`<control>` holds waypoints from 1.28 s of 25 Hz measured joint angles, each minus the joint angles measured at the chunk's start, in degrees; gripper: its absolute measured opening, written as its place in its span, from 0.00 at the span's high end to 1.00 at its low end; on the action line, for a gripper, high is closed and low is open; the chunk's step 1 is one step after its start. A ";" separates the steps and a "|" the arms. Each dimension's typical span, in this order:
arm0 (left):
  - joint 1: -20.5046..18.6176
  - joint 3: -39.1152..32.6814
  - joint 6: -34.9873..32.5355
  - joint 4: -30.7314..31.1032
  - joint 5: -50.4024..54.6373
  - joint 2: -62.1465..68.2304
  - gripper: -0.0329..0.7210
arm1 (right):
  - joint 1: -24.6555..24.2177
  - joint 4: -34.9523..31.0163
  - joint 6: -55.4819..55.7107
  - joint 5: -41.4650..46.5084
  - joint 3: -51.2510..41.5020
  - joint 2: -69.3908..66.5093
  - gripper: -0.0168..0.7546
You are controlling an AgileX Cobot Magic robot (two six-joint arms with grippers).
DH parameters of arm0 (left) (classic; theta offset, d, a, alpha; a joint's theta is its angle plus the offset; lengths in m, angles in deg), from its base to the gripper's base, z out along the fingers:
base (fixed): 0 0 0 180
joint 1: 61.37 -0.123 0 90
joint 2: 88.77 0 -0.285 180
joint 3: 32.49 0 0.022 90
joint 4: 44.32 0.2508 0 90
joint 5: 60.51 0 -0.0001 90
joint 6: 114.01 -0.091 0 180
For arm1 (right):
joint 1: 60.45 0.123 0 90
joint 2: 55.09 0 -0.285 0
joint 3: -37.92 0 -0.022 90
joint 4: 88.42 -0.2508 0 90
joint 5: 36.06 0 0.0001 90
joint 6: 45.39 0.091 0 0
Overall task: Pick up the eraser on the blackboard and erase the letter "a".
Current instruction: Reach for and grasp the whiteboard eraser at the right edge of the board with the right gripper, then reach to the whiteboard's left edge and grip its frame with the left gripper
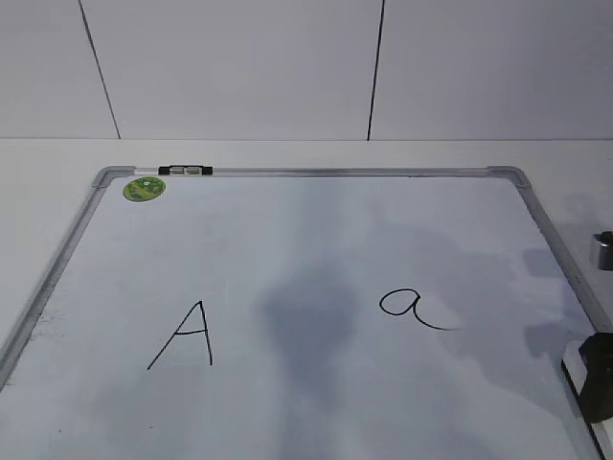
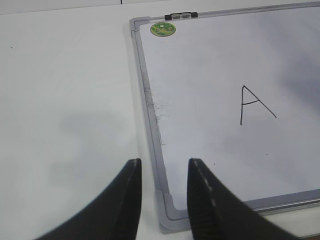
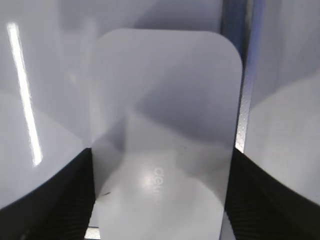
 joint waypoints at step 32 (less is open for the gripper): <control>0.00 0.00 0.00 0.00 0.00 0.00 0.65 | 0.00 0.00 0.00 -0.26 0.00 1.87 0.24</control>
